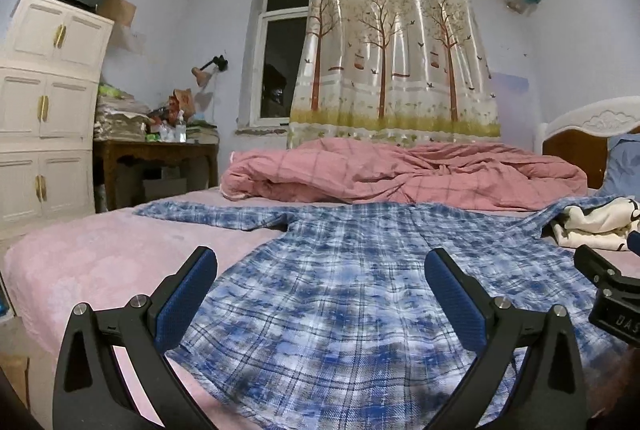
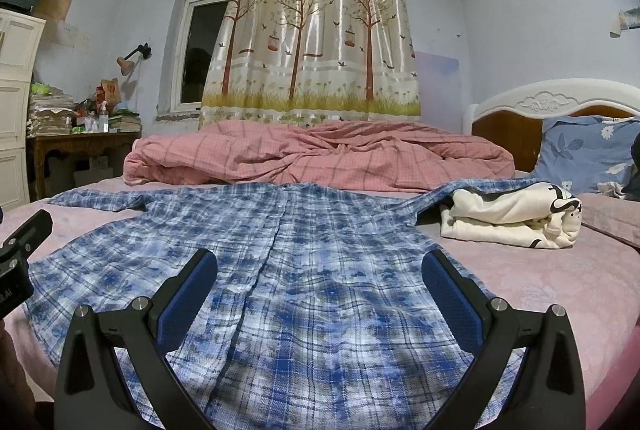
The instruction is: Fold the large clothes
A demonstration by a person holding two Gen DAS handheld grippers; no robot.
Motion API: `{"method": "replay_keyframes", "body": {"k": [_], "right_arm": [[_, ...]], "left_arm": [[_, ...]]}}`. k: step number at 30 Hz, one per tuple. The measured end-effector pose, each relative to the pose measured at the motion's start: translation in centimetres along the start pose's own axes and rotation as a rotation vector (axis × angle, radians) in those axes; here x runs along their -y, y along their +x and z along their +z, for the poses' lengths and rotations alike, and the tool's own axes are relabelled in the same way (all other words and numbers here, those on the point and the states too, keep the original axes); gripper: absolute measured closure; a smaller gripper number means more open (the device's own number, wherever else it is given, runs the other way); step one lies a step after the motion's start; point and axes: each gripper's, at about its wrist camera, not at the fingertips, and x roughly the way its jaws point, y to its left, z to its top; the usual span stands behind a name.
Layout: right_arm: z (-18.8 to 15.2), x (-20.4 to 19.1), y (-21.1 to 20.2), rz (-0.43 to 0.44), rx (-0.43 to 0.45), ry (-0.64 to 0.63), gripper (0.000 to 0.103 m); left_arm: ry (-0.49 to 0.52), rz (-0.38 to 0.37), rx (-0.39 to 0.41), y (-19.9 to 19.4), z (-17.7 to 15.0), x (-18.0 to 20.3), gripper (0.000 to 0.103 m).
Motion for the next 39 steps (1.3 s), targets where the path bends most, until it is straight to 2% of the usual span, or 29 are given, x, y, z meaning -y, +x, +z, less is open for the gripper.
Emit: {"method": "replay_keyframes", "body": {"k": [11, 13, 15, 19, 22, 24, 27, 31, 35, 39], "right_arm": [[-0.2, 0.2, 0.0, 0.021, -0.026, -0.003, 0.0], [-0.4, -0.1, 0.2, 0.024, -0.032, -0.004, 0.0], [-0.4, 0.3, 0.1, 0.042, -0.045, 0.017, 0.0], [-0.3, 2.7, -0.5, 0.123, -0.073, 0.07, 0.0], [-0.4, 4.6, -0.3, 0.094, -0.088, 0.029, 0.0], [-0.6, 6.1, -0.2, 0.053, -0.091, -0.001, 0.001], [-1.5, 9.8, 0.2, 0.003, -0.141, -0.008, 0.008], [-3.8, 14.7, -0.3, 0.001, -0.188, 0.065, 0.015], [-5.4, 17.8, -1.0, 0.028, -0.202, 0.129, 0.015], [-6.1, 18.5, -0.9, 0.03, -0.218, 0.141, 0.017]], "left_arm": [[0.048, -0.049, 0.004, -0.4, -0.3, 1.0, 0.0], [0.044, -0.085, -0.018, -0.3, -0.2, 0.9, 0.0], [0.029, -0.142, -0.066, -0.1, 0.1, 0.0, 0.006], [-0.054, -0.12, -0.056, -0.9, 1.5, -4.0, 0.008], [-0.086, -0.107, -0.079, -0.5, 1.6, -6.7, 0.01], [-0.064, -0.082, -0.108, 0.0, 1.0, -7.7, 0.015], [-0.037, -0.044, -0.141, -0.1, -0.7, -8.2, 0.016], [-0.04, -0.035, -0.126, -1.4, -2.7, -8.5, 0.016], [-0.024, -0.029, -0.218, 0.7, -4.5, -8.7, 0.016], [-0.056, -0.049, -0.283, 2.0, -5.9, -9.2, 0.016]]}}
